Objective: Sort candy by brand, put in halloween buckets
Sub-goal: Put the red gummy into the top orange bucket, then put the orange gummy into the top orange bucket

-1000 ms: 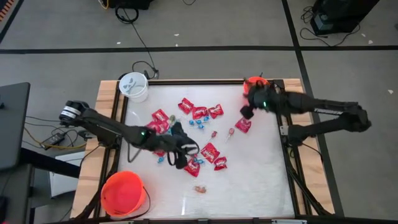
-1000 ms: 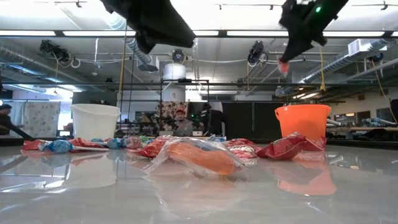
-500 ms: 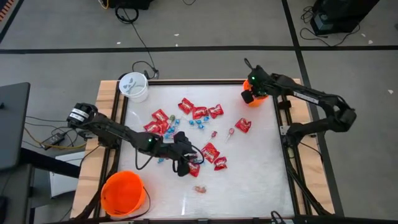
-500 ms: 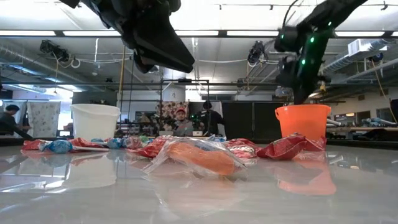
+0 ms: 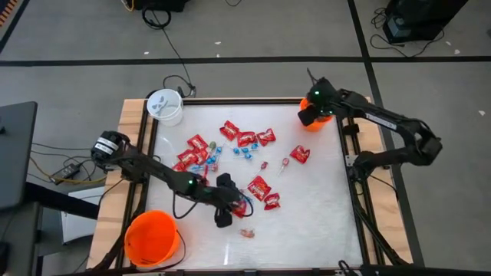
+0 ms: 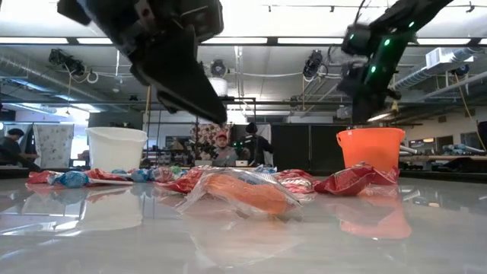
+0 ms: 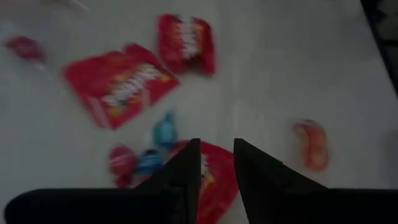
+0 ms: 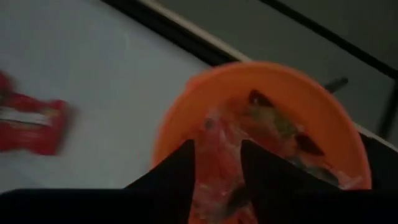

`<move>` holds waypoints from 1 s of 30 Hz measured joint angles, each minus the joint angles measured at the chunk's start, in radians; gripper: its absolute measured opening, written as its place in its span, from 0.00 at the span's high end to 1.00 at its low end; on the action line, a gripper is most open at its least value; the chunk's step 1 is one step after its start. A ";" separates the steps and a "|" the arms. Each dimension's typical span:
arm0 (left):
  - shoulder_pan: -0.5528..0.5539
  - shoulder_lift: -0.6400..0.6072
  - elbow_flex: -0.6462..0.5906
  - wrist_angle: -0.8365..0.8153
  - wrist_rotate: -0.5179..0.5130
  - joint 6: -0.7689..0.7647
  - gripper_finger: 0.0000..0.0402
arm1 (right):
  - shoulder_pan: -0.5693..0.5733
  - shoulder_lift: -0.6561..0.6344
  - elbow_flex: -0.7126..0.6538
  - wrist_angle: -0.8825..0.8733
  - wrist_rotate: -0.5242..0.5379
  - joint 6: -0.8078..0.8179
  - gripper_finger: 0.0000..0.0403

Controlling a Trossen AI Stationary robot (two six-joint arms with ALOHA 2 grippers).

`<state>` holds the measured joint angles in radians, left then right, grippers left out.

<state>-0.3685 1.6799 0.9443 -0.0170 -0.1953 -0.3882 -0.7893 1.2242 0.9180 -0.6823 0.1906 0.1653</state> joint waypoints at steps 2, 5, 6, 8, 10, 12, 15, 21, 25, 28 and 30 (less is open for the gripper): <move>-0.007 0.038 0.000 0.058 0.057 0.024 0.75 | 0.009 -0.060 0.000 -0.004 -0.048 0.015 0.62; -0.023 0.116 0.000 0.195 0.160 0.081 0.75 | 0.043 -0.138 0.000 -0.011 -0.133 0.025 0.59; -0.028 0.141 0.000 0.244 0.204 0.093 0.75 | 0.062 -0.161 0.000 -0.017 -0.159 0.026 0.59; -0.035 0.186 0.000 0.327 0.287 0.095 0.75 | 0.109 -0.200 0.000 -0.029 -0.194 0.043 0.59; -0.037 0.209 0.000 0.382 0.338 0.085 0.75 | 0.168 -0.228 0.000 -0.034 -0.203 0.067 0.59; -0.041 0.219 0.000 0.412 0.342 0.065 0.74 | 0.233 -0.249 0.000 -0.038 -0.203 0.094 0.59; -0.057 0.226 0.000 0.408 0.314 0.069 0.69 | 0.345 -0.269 -0.017 -0.039 -0.187 0.161 0.59; -0.082 0.227 0.000 0.344 0.200 0.098 0.53 | 0.588 -0.269 -0.094 -0.008 -0.054 0.273 0.59; -0.093 0.252 0.000 0.334 0.167 0.120 0.50 | 0.720 -0.259 -0.145 0.073 0.008 0.286 0.59; -0.093 0.291 0.001 0.369 0.152 0.139 0.56 | 0.798 -0.253 -0.177 0.152 0.056 0.222 0.59; -0.091 0.313 0.002 0.395 0.168 0.157 0.64 | 0.848 -0.246 -0.187 0.208 0.085 0.201 0.59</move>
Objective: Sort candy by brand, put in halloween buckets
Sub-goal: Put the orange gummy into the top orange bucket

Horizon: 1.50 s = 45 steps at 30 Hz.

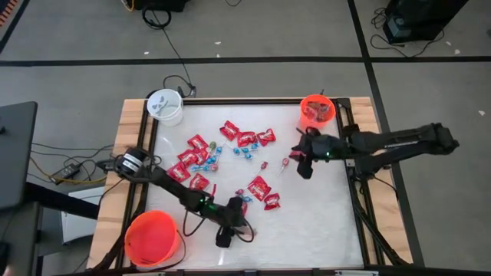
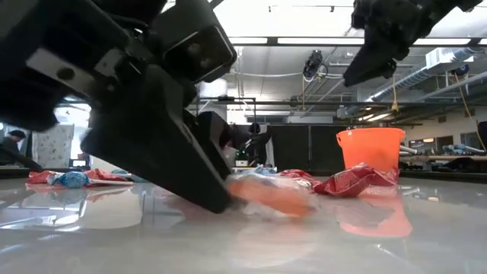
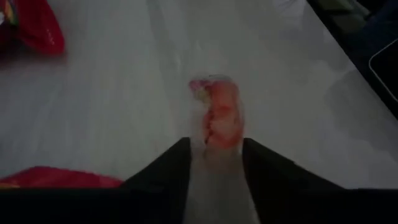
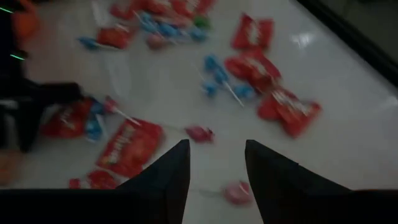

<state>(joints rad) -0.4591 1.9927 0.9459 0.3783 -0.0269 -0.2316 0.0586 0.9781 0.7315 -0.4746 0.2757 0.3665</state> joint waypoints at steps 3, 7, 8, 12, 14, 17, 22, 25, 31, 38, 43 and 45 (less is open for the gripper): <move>0.002 0.007 0.002 0.005 0.001 0.013 0.79 | 0.071 0.017 -0.010 0.083 0.032 -0.005 0.59; 0.020 -0.025 -0.001 -0.014 0.001 0.002 0.97 | 0.155 0.057 -0.070 0.241 0.074 -0.015 0.59; 0.027 -0.038 -0.003 -0.023 0.001 0.001 0.97 | 0.174 0.071 -0.100 0.296 0.085 -0.022 0.59; 0.043 -0.105 -0.002 -0.035 -0.067 -0.001 0.98 | 0.250 0.148 -0.238 0.613 0.054 -0.029 0.59; 0.046 -0.137 -0.002 -0.067 -0.121 -0.002 0.99 | 0.280 0.190 -0.283 0.799 0.000 -0.029 0.59; 0.046 -0.180 -0.002 -0.079 -0.196 0.006 0.99 | 0.314 0.262 -0.322 1.004 -0.042 -0.031 0.59; 0.052 -0.237 -0.002 -0.091 -0.373 0.019 0.99 | 0.341 0.420 -0.319 1.211 -0.041 -0.086 0.58; 0.053 -0.252 -0.002 -0.084 -0.463 0.032 0.99 | 0.342 0.519 -0.319 1.353 -0.039 -0.097 0.55; 0.053 -0.254 -0.002 -0.076 -0.559 0.045 0.99 | 0.337 0.620 -0.318 1.631 -0.077 -0.074 0.42; 0.045 -0.253 -0.002 0.002 -0.602 0.091 0.99 | 0.319 0.634 -0.312 1.636 0.025 -0.045 0.29; 0.033 -0.253 -0.002 0.015 -0.606 0.116 0.99 | 0.318 0.619 -0.312 1.634 0.067 -0.045 0.29; 0.030 -0.253 -0.002 0.019 -0.608 0.123 0.99 | 0.318 0.620 -0.312 1.632 0.083 -0.046 0.30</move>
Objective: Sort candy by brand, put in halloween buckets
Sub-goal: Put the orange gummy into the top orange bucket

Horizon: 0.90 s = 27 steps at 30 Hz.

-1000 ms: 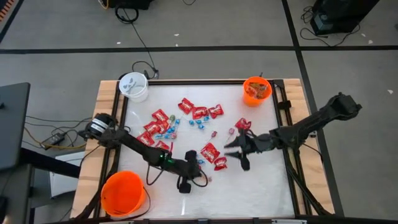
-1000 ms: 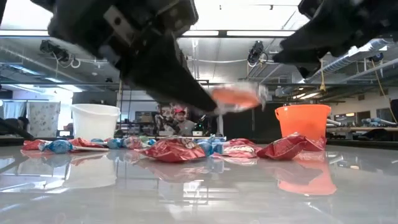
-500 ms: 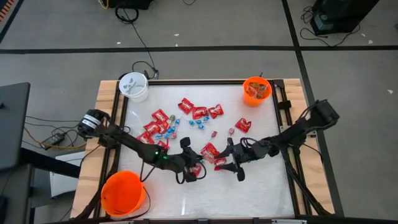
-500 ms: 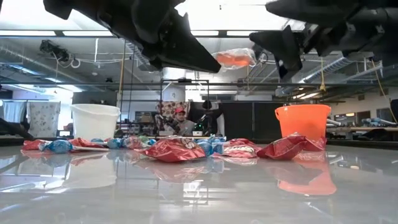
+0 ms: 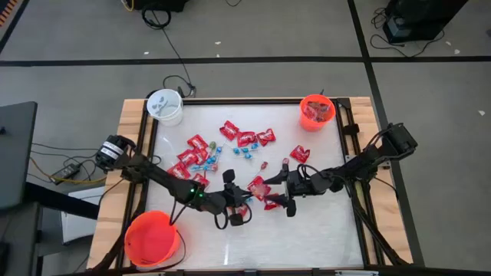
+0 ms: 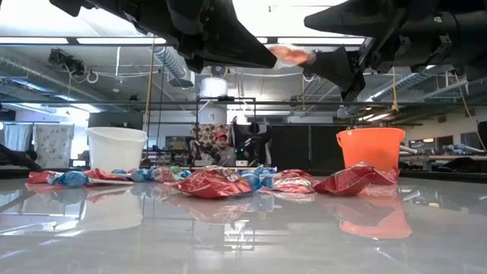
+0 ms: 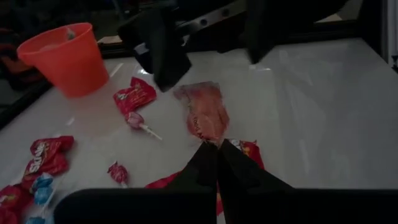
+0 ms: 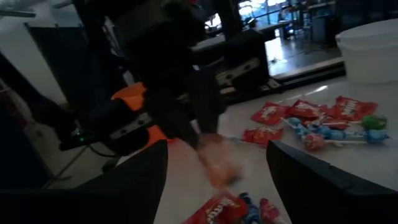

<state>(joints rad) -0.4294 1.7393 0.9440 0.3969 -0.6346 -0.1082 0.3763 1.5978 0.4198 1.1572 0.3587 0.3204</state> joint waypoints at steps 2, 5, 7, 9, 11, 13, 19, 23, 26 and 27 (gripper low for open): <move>0.000 0.000 0.000 0.006 0.000 0.000 0.99 | 0.000 0.003 0.000 -0.011 0.031 -0.001 0.30; 0.001 0.000 0.000 0.007 -0.001 0.009 0.99 | 0.000 0.003 0.000 -0.031 0.064 0.019 0.30; 0.001 0.000 0.000 0.009 -0.002 0.014 0.99 | 0.000 0.003 0.000 -0.029 0.067 0.033 0.30; 0.001 0.000 0.000 0.010 -0.002 0.015 0.99 | 0.000 0.003 0.000 -0.030 0.045 0.053 0.30; 0.001 0.000 0.000 0.017 -0.002 0.018 0.99 | 0.000 0.003 0.000 -0.030 0.005 0.070 0.30; 0.001 0.000 0.000 0.026 -0.002 0.019 0.99 | 0.000 0.003 0.000 -0.032 -0.034 0.088 0.30; 0.004 0.000 0.000 0.029 -0.002 0.017 0.99 | -0.003 0.003 0.000 -0.036 -0.072 0.127 0.30; 0.004 0.000 0.000 0.039 -0.002 0.011 0.99 | -0.015 0.003 0.000 -0.036 -0.107 0.172 0.33; 0.004 0.011 0.000 0.057 -0.002 0.011 0.99 | -0.015 0.003 0.000 -0.036 -0.115 0.179 0.37; 0.004 0.016 0.000 0.059 -0.002 0.012 0.99 | -0.015 0.003 0.000 -0.037 -0.116 0.183 0.39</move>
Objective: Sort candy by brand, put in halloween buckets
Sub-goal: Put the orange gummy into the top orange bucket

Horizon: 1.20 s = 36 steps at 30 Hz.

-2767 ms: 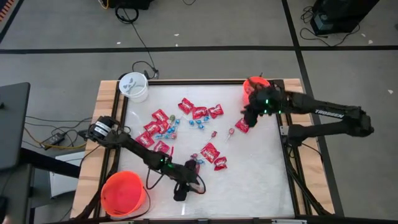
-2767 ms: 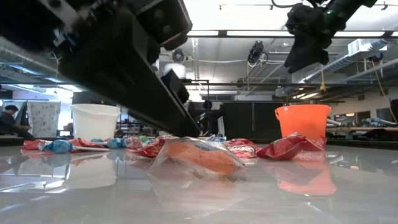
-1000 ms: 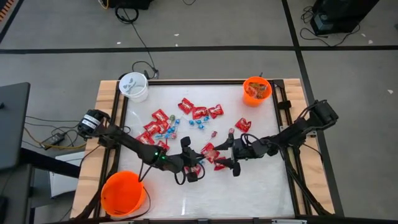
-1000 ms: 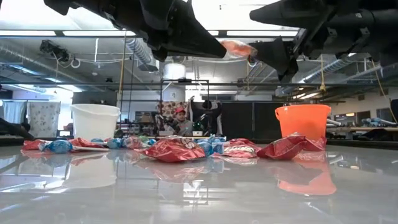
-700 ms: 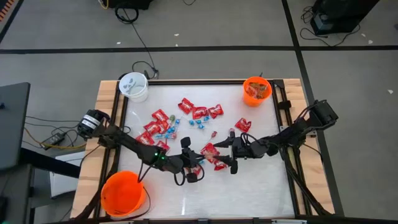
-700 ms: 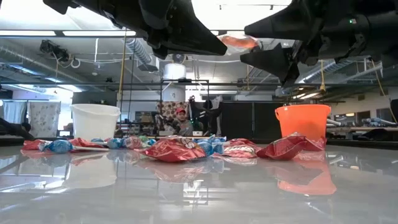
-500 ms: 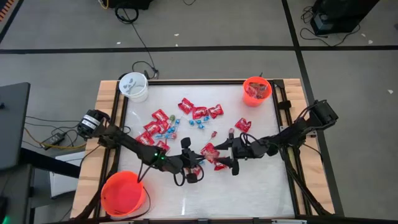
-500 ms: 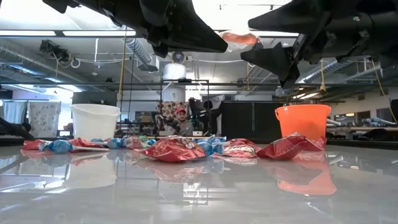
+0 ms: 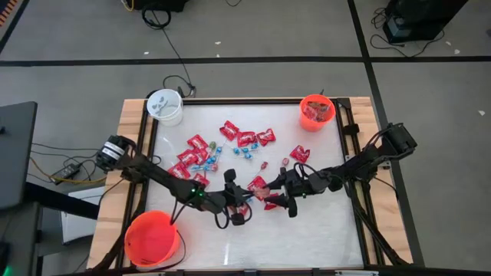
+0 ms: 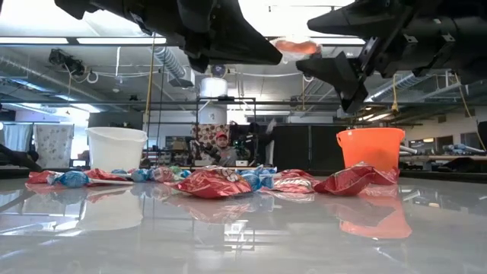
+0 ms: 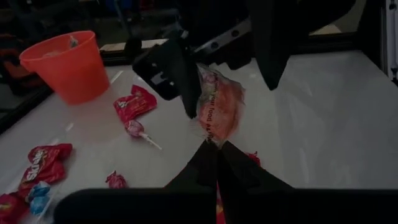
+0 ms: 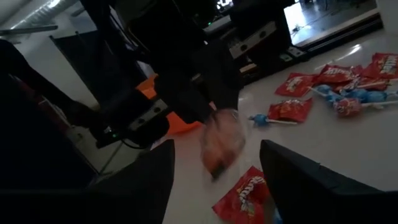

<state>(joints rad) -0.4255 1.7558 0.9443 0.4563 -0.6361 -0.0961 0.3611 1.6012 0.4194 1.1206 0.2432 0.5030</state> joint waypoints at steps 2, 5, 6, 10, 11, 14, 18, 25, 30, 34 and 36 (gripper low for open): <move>0.000 0.010 0.000 0.011 0.000 0.001 0.99 | 0.000 0.000 0.005 -0.003 -0.002 0.002 0.43; 0.000 0.018 0.000 0.025 0.000 0.011 0.99 | 0.000 0.000 0.023 -0.011 -0.003 -0.003 0.48; 0.000 0.018 0.000 0.026 0.000 0.011 0.99 | 0.000 0.000 0.032 -0.021 -0.006 -0.006 0.50; 0.000 0.018 0.000 0.040 0.001 0.016 0.99 | -0.004 0.000 0.070 -0.109 -0.017 -0.015 0.57; 0.000 0.018 0.000 0.045 0.004 0.017 0.99 | -0.005 0.000 0.077 -0.130 -0.015 -0.018 0.59; 0.000 0.018 0.000 0.041 0.006 0.017 0.99 | -0.005 0.000 0.091 -0.159 -0.009 -0.036 0.67; 0.000 0.018 0.000 0.036 0.007 0.015 0.99 | -0.005 0.000 0.091 -0.152 -0.009 -0.054 0.84; -0.001 0.018 0.000 0.029 0.017 -0.009 0.97 | -0.005 0.000 0.091 -0.163 -0.009 -0.061 0.92; 0.001 0.017 0.000 -0.036 0.019 -0.100 0.85 | -0.007 0.000 0.092 -0.218 0.037 -0.088 0.93; 0.002 -0.031 0.000 -0.146 0.025 -0.149 0.72 | -0.022 0.000 0.093 -0.255 0.049 -0.082 0.94; 0.002 -0.070 0.000 -0.210 0.057 -0.175 0.67 | -0.035 0.000 0.093 -0.267 0.048 -0.083 0.94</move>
<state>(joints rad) -0.4240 1.6862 0.9443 0.2463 -0.5792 -0.2715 0.3262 1.6016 0.5125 0.8538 0.2909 0.4201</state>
